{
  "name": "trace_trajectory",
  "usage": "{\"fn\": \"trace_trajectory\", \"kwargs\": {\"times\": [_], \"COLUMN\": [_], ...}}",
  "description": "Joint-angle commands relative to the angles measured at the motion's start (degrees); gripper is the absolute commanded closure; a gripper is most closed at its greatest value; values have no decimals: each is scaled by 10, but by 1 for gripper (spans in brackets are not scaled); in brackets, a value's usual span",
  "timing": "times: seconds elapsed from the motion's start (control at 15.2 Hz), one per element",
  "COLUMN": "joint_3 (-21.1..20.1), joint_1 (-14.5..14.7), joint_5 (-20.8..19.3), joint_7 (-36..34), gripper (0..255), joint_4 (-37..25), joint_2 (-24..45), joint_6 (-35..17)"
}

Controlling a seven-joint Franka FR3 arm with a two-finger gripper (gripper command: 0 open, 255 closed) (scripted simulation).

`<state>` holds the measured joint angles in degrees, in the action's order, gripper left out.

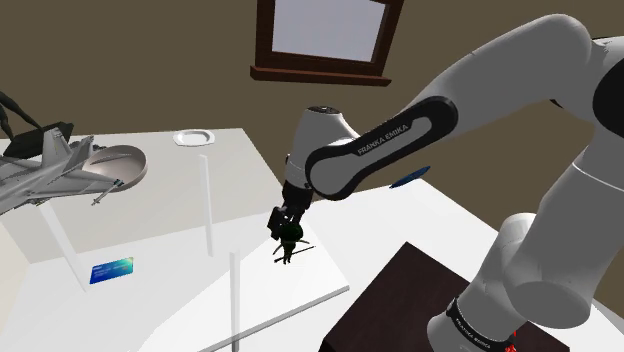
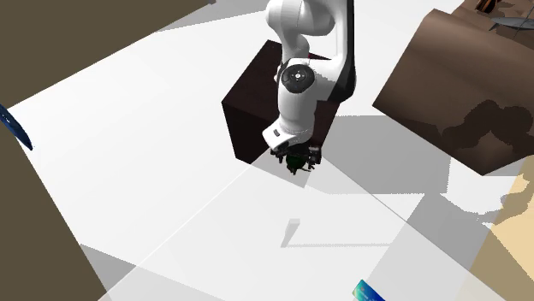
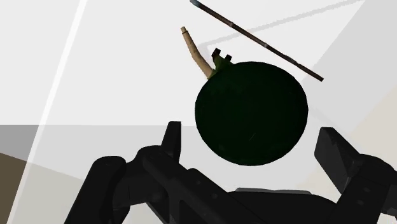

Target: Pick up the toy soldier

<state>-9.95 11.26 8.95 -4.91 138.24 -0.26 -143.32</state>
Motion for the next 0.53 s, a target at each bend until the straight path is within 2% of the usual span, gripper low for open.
{"fn": "trace_trajectory", "kwargs": {"times": [0.0, 0.07, 0.46], "joint_3": [1, 1, 1], "joint_1": [-1, -1, -1], "joint_5": [0, 0, 0], "joint_7": [2, 2, 2], "gripper": [0, 255, 255], "joint_4": [2, 2, 1], "joint_2": [3, 3, 4], "joint_6": [-6, -6, -5]}}
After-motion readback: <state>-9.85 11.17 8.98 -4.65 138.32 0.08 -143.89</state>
